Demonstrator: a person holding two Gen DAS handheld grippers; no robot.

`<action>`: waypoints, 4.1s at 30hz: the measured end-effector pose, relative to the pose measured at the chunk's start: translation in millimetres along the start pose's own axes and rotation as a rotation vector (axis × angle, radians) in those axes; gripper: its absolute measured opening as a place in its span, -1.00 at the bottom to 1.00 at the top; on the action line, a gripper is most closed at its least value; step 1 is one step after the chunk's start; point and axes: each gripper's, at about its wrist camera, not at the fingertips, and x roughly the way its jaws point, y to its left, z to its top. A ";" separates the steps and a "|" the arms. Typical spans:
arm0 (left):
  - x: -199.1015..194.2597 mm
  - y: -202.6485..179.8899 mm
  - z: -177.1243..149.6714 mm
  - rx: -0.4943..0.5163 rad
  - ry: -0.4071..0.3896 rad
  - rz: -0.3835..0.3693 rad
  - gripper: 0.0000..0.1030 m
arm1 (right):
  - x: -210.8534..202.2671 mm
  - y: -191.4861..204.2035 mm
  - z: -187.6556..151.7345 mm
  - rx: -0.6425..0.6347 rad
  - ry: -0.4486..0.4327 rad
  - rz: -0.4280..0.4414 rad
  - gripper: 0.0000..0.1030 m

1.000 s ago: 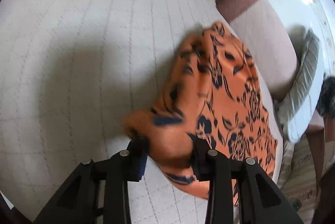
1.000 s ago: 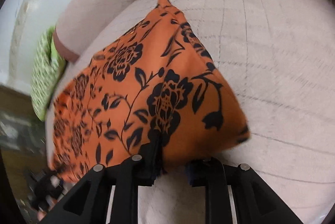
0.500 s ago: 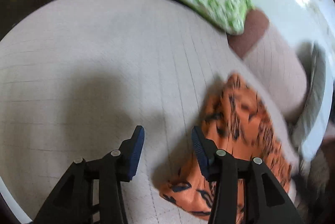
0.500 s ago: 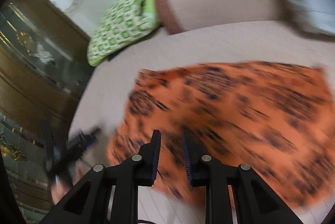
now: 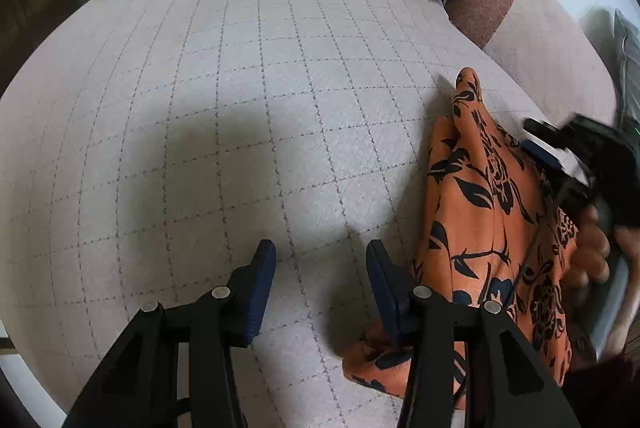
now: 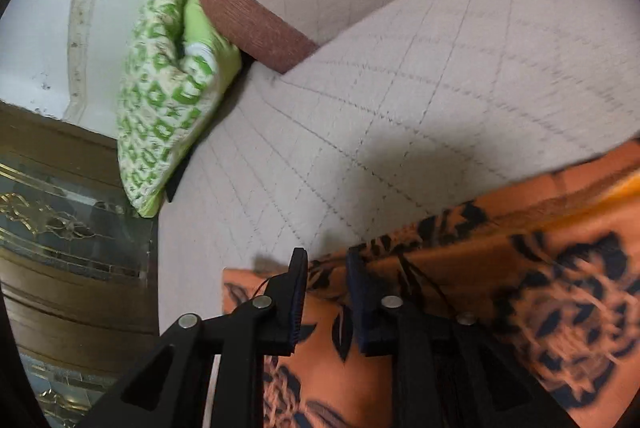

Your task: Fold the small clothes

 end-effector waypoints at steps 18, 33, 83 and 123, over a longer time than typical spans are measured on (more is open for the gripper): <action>-19.1 14.0 -30.2 0.010 -0.033 0.104 -0.06 | -31.7 -10.9 -153.8 -0.016 0.227 0.204 -0.57; -50.0 23.2 -96.5 -0.245 0.045 -0.183 0.29 | -216.6 -82.8 -165.1 -0.069 -0.108 0.149 0.14; -100.7 -132.8 -84.4 0.262 -0.403 -0.423 -0.53 | -200.0 -133.4 -131.5 -0.016 -0.012 0.051 -0.41; -16.0 -168.9 -76.6 0.344 0.037 -0.569 0.33 | -269.6 -126.9 -104.2 -0.059 -0.274 0.107 -0.61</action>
